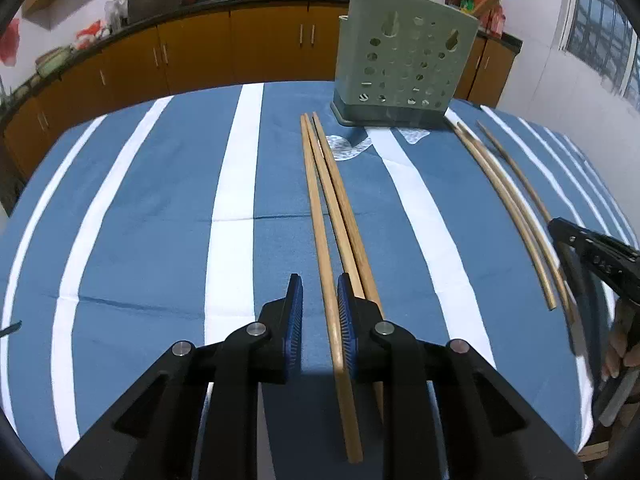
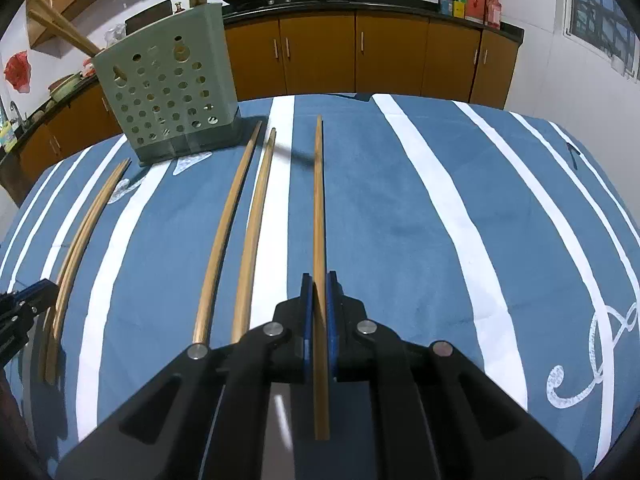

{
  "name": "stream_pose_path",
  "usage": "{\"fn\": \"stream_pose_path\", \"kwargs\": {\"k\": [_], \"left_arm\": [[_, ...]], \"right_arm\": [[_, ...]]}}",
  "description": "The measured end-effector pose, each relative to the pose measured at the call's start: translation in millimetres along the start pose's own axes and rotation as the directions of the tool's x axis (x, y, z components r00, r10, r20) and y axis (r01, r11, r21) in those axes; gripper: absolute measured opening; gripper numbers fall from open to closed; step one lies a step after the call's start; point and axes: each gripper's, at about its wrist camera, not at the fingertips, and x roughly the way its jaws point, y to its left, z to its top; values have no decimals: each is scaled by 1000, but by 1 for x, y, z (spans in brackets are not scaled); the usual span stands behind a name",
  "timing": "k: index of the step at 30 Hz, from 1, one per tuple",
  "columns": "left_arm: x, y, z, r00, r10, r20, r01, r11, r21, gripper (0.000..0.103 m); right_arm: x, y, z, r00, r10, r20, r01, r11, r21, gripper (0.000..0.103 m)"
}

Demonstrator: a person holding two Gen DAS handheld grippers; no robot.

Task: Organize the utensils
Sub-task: 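Grasp a third chopstick with the right tool while the left tool grasps another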

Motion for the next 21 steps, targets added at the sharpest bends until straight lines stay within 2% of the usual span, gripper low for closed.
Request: {"fn": "stream_pose_path", "kwargs": {"k": [3,4,6,14,21], "left_arm": [[1,-2,1,1000,6,10,-6,1000,-9,19],[1,-2,1,1000,17,13,-16,1000,-9,17],[2,2,3,999,34,13,-34,999,-12,8],[2,56,7,996,87,21,-84,987,-139,8],[1,59,2,997,73,35,-67,985,-157,9]], "right_arm": [[-2,2,-3,1000,9,2,-8,1000,-9,12],[-2,2,-4,1000,9,1,-9,1000,-15,10],[-2,0,-3,1000,11,2,-11,1000,-14,8],[-1,-12,-2,1000,-1,6,1,999,34,8],[-1,-9,-2,1000,-11,3,11,1000,24,9]]}}
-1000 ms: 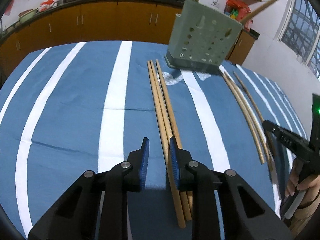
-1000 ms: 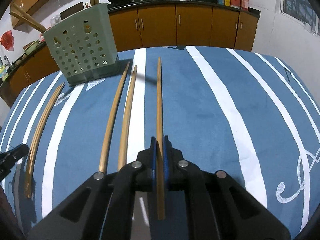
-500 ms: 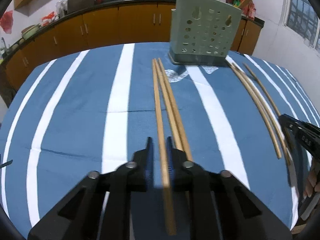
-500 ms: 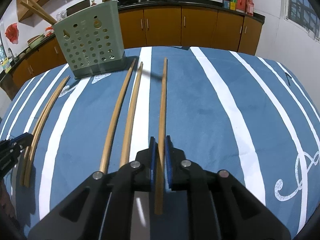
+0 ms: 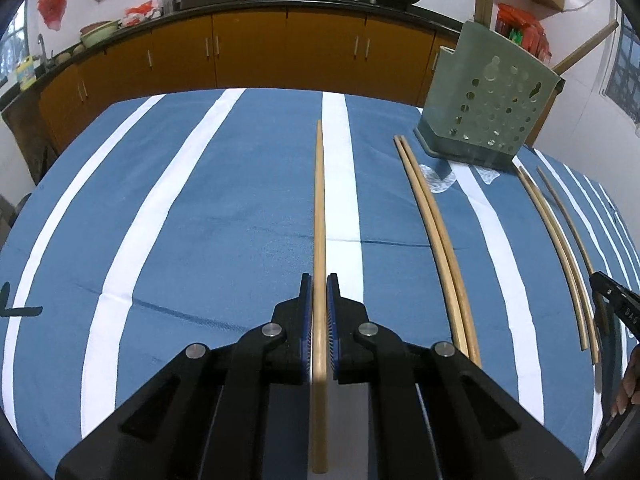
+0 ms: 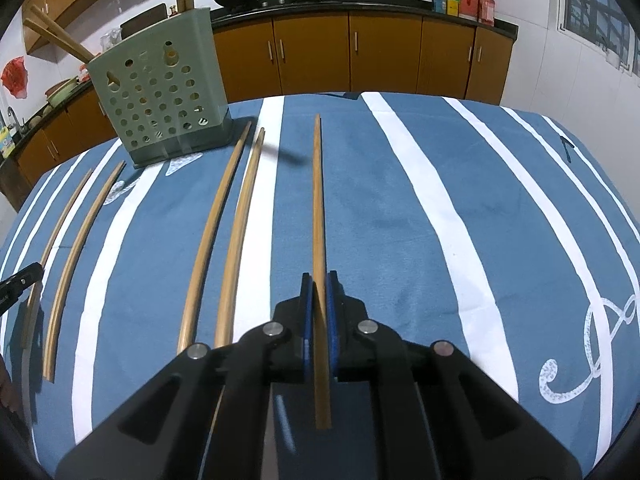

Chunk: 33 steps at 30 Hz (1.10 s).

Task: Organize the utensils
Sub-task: 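Grasp a third chopstick with the right tool while the left tool grasps another, then hold the grasped chopsticks in both tools on the table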

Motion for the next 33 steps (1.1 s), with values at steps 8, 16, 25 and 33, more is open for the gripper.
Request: {"fn": "stream_pose_path", "kwargs": {"k": [8,16,25,33], "left_arm": [[1,1,3,1000,-8,-2,8,1000,-7,9],[1,2,4,1000,-16,-2,16,1000,-13,9],[1,2,3,1000,-16,-2,16,1000,-14,9],[1,2,3,1000,-19,-2,19,1000,-16,9]], "right_arm": [[0,0,0,1000,-2,0,2,1000,-3,9],[0,-1,0,1000,0,-1,0,1000,-2,9],[0,-1,0,1000,0,-1,0,1000,-3,9],[0,-1,0,1000,0,-1,0,1000,-3,9]]}}
